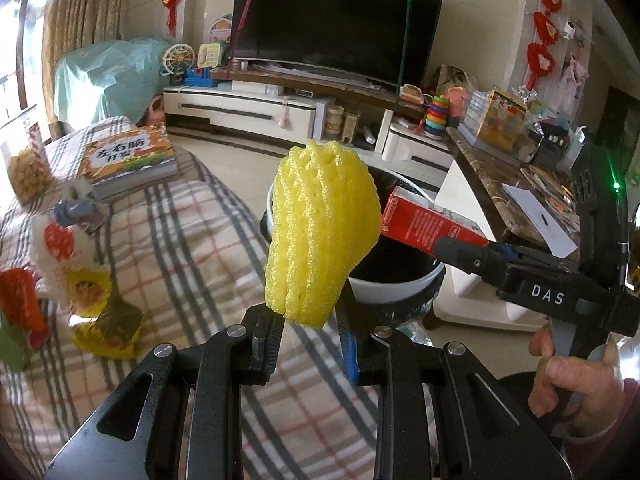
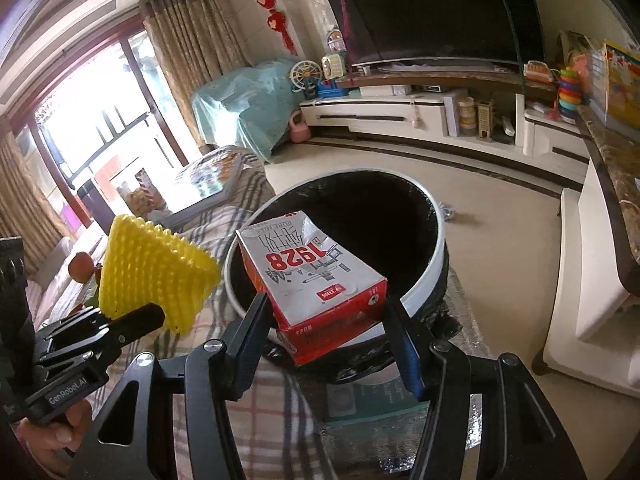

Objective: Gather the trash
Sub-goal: 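Carry both items over the bin and open both tools to drop them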

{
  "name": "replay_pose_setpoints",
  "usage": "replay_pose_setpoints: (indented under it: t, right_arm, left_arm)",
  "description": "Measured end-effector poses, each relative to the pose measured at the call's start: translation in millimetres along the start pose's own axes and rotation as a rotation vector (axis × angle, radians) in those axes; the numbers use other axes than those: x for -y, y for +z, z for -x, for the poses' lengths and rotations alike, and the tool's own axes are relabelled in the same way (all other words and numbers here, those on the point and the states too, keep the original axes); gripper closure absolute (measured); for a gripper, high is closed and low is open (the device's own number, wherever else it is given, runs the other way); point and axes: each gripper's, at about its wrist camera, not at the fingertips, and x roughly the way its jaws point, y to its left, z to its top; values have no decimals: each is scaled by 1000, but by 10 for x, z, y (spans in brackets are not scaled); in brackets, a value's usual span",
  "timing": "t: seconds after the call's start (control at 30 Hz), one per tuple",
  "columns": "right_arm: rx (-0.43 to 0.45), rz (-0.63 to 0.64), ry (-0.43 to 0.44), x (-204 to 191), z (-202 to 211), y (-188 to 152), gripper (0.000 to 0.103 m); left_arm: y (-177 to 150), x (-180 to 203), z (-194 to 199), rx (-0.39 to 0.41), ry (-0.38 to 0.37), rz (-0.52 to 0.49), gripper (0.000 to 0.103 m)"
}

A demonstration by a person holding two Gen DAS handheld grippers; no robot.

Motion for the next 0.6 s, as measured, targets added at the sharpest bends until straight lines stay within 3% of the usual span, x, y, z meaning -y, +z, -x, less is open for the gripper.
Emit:
replay_pose_setpoints:
  t: [0.6]
  right_arm:
    - [-27,15,-46,143,-250,243,45]
  left_arm:
    - [301,79,-378,-32,4,-19,80]
